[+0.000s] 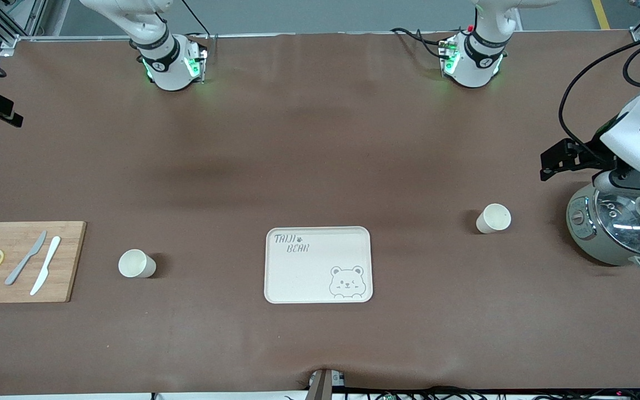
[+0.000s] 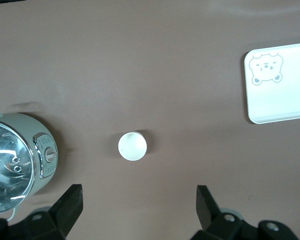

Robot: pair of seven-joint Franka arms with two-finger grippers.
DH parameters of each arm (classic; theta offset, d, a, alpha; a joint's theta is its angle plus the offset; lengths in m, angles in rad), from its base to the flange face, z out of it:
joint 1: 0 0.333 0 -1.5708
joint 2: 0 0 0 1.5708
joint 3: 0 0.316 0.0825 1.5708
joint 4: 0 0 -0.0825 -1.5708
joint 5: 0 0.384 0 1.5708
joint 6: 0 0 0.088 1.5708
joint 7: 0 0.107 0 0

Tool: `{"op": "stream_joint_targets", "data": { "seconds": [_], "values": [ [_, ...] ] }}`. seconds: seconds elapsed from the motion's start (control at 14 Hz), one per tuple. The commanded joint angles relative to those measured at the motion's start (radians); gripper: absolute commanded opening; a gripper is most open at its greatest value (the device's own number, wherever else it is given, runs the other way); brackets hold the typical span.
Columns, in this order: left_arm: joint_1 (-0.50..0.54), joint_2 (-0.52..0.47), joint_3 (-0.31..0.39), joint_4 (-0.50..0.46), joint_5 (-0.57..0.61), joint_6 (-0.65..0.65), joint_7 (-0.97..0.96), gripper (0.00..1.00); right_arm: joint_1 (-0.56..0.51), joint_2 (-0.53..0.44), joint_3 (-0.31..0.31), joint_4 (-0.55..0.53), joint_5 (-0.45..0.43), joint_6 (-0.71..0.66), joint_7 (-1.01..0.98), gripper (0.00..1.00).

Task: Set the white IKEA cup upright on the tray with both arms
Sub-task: 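Reach the left gripper to one cup while the right gripper reaches the other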

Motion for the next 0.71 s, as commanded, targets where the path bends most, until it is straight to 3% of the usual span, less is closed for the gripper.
{"op": "stream_joint_targets", "data": {
  "seconds": [0.0,0.29,0.43,0.64],
  "values": [
    [-0.005,-0.004,0.000,0.000,0.027,-0.005,-0.001,1.00,-0.007,-0.007,0.006,-0.002,-0.010,0.003,0.003,1.00],
    [-0.002,-0.003,-0.027,-0.061,0.038,-0.001,-0.027,1.00,-0.005,-0.005,0.006,-0.002,-0.010,0.003,0.003,1.00],
    [0.004,-0.043,-0.029,-0.234,0.040,0.091,-0.007,1.00,-0.008,-0.002,0.006,-0.002,-0.008,0.005,0.006,1.00],
    [0.028,-0.116,-0.027,-0.574,0.049,0.377,0.040,1.00,-0.015,0.022,0.004,0.011,0.003,0.005,0.014,1.00]
  ]
}}
